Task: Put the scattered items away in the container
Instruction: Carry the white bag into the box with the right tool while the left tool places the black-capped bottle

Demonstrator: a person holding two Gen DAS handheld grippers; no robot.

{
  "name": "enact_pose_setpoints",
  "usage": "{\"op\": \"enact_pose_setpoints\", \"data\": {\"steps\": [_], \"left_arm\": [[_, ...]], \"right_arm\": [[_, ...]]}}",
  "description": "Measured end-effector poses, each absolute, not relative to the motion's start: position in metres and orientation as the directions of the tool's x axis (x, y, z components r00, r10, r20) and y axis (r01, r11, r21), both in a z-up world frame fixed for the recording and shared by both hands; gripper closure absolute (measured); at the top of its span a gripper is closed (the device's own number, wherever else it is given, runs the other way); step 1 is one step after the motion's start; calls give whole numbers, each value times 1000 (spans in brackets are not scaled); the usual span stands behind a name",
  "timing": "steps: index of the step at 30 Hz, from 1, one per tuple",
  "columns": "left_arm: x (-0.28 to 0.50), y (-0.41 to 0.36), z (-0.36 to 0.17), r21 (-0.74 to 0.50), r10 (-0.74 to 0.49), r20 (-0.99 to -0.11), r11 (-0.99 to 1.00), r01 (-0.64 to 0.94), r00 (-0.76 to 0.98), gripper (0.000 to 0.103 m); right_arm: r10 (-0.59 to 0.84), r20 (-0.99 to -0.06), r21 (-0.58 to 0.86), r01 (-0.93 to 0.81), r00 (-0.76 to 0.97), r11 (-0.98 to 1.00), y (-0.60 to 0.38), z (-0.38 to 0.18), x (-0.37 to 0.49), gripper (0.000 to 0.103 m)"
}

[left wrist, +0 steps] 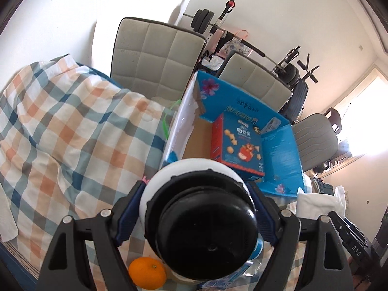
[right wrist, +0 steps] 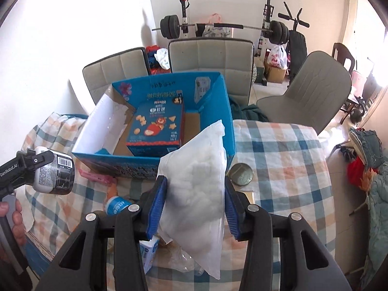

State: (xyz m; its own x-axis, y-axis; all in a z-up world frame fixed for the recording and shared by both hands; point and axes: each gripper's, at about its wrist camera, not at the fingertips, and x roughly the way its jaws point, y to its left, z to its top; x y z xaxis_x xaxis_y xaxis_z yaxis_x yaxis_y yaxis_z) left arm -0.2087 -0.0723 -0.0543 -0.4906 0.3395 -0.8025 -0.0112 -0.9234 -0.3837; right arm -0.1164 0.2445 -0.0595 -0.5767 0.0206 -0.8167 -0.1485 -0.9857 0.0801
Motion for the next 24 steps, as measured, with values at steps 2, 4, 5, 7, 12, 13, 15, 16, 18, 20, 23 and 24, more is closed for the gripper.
{"op": "enact_pose_setpoints", "data": {"steps": [2, 4, 5, 7, 12, 13, 15, 16, 18, 20, 23, 24], "left_arm": [[-224, -64, -46, -379, 342, -797, -925, -29, -498, 20], [-241, -54, -42, -370, 344, -795, -928, -50, -501, 20], [-251, -48, -42, -362, 342, -795, -930, -61, -500, 20], [-274, -36, -43, -355, 348, -799, -931, -81, -491, 20], [-337, 3, -65, -268, 294, -836, -956, -123, -463, 20], [-349, 9, -71, -242, 274, -844, -962, -129, -461, 20], [-373, 21, -86, -192, 232, -860, -972, -134, -454, 20], [-383, 26, -94, -172, 216, -867, -975, -137, -448, 20], [-402, 35, -109, -141, 192, -879, -979, -146, -437, 20], [-417, 45, -121, -99, 163, -887, -981, -165, -432, 20], [-433, 56, -135, -61, 137, -895, -980, -189, -425, 20], [-436, 59, -140, -51, 129, -897, -980, -192, -423, 20]], "right_arm": [[18, -803, 84, -143, -596, -986, 248, -45, -123, 57], [26, -791, 82, -148, -612, -985, 253, -34, -135, 57], [32, -789, 77, -150, -613, -986, 255, -31, -143, 57], [37, -789, 75, -155, -614, -985, 262, -29, -164, 57], [39, -823, 65, -163, -566, -985, 273, -47, -236, 57], [39, -830, 64, -165, -557, -984, 275, -53, -249, 57], [52, -844, 44, -165, -534, -985, 276, -65, -274, 57], [62, -849, 30, -165, -525, -986, 276, -71, -285, 57], [73, -858, 5, -150, -508, -989, 274, -85, -306, 57], [101, -868, -37, -139, -486, -990, 270, -99, -324, 57], [134, -877, -90, -116, -461, -989, 265, -118, -344, 57], [148, -877, -109, -109, -457, -988, 264, -122, -349, 57]]}}
